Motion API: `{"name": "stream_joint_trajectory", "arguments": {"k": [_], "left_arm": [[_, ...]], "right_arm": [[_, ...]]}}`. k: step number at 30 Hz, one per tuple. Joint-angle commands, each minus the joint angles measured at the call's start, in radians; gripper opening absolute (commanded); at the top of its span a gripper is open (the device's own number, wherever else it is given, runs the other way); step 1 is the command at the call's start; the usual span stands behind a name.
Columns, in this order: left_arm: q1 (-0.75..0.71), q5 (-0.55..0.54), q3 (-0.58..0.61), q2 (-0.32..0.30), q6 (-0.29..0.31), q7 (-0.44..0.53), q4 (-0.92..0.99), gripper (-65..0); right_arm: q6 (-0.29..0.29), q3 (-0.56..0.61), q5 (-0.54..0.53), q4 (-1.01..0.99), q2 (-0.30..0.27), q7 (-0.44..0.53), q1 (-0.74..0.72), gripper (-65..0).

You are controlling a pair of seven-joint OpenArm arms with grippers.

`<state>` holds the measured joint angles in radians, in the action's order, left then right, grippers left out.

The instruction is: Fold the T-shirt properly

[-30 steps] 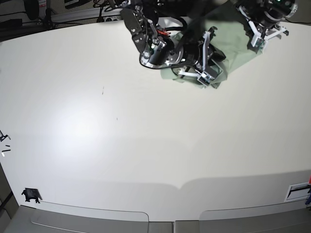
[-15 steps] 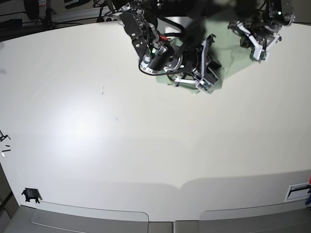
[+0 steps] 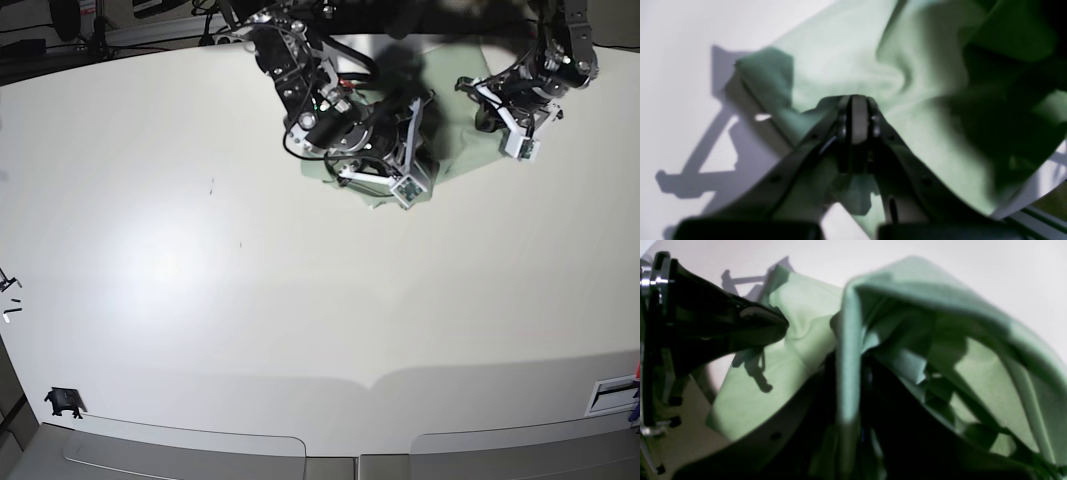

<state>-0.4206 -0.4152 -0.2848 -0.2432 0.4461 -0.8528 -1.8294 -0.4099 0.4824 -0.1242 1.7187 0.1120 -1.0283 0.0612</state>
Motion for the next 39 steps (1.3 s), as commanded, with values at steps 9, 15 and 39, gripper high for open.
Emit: {"name": "stream_joint_trajectory", "arguments": {"k": [9,15,39], "left_arm": [[0.008,0.008,0.116,-0.004,0.003,0.017,-0.014,-65.0],[0.008,0.032,0.138,-0.004,0.003,0.04,-0.014,-65.0],[-0.148,-0.015,-0.184,-0.004,-0.011,-0.01,-0.175,-65.0]], "right_arm": [[-0.001,0.025,-0.169,0.019,0.045,0.027,-0.017,-65.0],[-0.001,0.065,-0.197,0.019,0.045,0.034,-0.016,-65.0],[-0.009,0.068,-0.117,0.019,0.045,0.069,-0.017,-65.0]]}}
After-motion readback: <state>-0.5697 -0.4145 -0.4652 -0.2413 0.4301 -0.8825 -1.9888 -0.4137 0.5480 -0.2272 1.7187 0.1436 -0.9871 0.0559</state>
